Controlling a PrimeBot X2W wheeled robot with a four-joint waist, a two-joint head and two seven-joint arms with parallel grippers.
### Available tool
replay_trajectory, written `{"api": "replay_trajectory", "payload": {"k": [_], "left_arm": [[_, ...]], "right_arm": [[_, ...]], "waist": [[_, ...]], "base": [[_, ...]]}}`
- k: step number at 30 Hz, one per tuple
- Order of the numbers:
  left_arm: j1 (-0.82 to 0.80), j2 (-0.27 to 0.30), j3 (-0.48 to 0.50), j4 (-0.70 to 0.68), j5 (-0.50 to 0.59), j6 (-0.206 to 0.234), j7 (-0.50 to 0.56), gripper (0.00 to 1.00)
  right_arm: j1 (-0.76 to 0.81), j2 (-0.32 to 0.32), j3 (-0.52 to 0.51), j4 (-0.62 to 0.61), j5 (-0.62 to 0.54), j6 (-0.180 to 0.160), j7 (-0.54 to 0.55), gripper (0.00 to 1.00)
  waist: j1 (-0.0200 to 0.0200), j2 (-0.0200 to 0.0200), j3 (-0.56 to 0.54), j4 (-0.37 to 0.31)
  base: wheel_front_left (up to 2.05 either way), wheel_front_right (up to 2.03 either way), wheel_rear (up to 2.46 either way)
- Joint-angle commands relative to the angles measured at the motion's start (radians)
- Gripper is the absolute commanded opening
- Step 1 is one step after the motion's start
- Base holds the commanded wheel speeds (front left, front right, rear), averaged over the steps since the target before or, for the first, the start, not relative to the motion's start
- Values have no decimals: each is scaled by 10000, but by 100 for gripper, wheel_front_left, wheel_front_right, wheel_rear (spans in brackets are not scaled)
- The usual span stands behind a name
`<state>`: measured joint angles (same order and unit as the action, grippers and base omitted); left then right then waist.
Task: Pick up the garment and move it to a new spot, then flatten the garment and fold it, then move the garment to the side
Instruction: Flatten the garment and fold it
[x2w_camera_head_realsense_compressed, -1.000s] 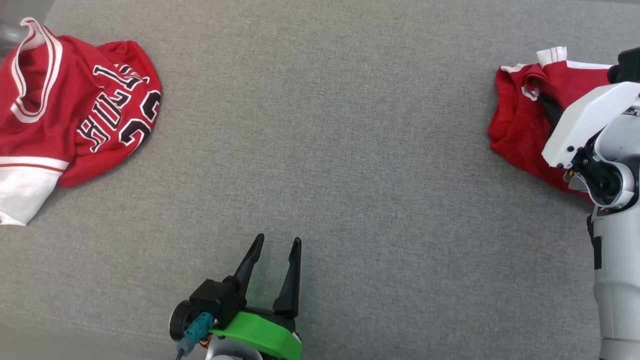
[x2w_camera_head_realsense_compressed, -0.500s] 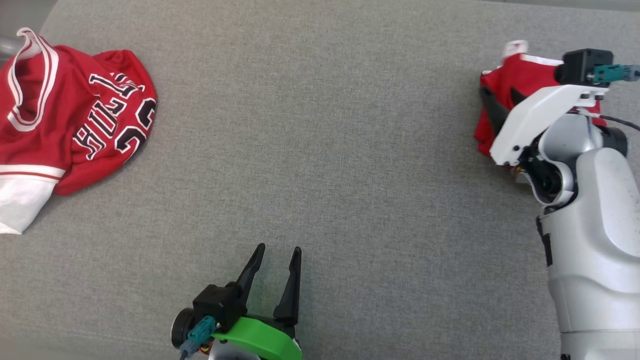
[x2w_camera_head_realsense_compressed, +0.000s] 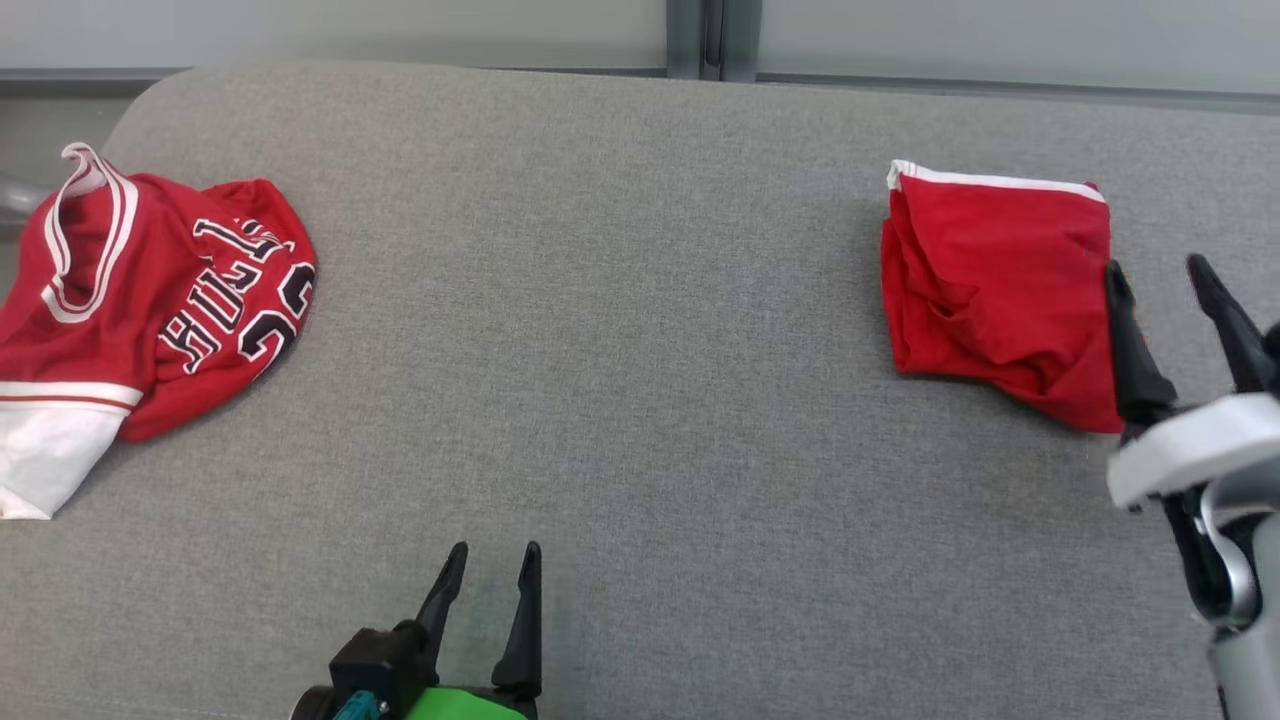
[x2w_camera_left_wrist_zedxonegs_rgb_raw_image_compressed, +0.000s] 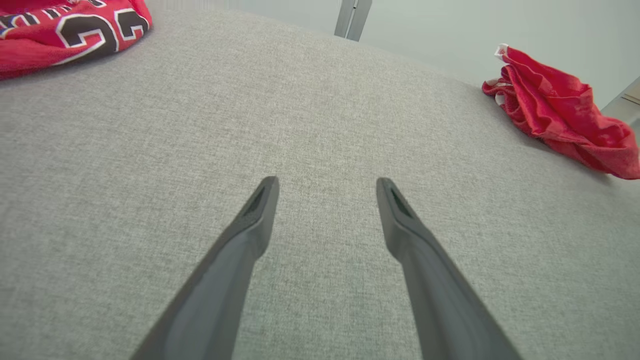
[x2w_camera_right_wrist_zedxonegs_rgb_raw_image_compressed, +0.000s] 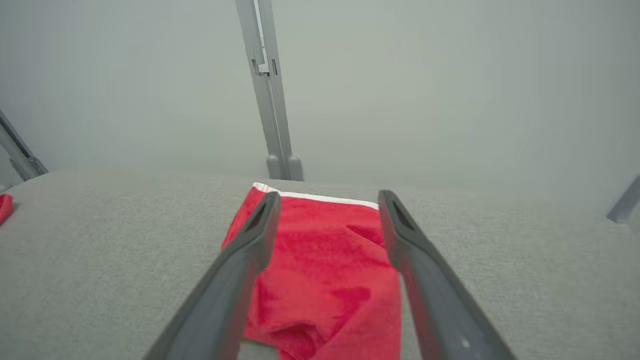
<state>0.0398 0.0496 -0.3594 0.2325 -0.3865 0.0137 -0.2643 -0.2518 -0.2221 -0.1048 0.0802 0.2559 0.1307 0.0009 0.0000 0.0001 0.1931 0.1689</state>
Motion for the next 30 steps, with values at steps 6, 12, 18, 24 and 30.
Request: {"api": "replay_trajectory", "payload": {"k": [6,12,18,24,30], "left_arm": [[715,20,809,-546,388,-132,0,100],[1377,20,1618,-1222,730,-160,0,100],[1724,20,1967,-1495,824,-196,0,100],[1699,21,2033,-1554,843,-202,0,100],[1784,20,2136,-1662,786,-129,0,100]], "right_arm": [[2002,-297,-1376,959,-1522,-3,-2496,100],[3339,305,-2291,556,-1915,-5,-2659,100],[3997,810,-2409,379,-2142,-5,-2661,100],[3621,807,-2040,10,-2163,-5,-2662,100],[3149,661,-1640,-319,-2049,-5,-2663,90]], "waist": [[0,-1,-1102,-199],[0,-1,-1858,-208],[0,-1,-2019,-231],[0,-1,-2013,-193],[0,-1,-1984,-188]], "base": [[0,0,0],[0,0,0],[0,0,0],[0,0,0],[0,0,0]]}}
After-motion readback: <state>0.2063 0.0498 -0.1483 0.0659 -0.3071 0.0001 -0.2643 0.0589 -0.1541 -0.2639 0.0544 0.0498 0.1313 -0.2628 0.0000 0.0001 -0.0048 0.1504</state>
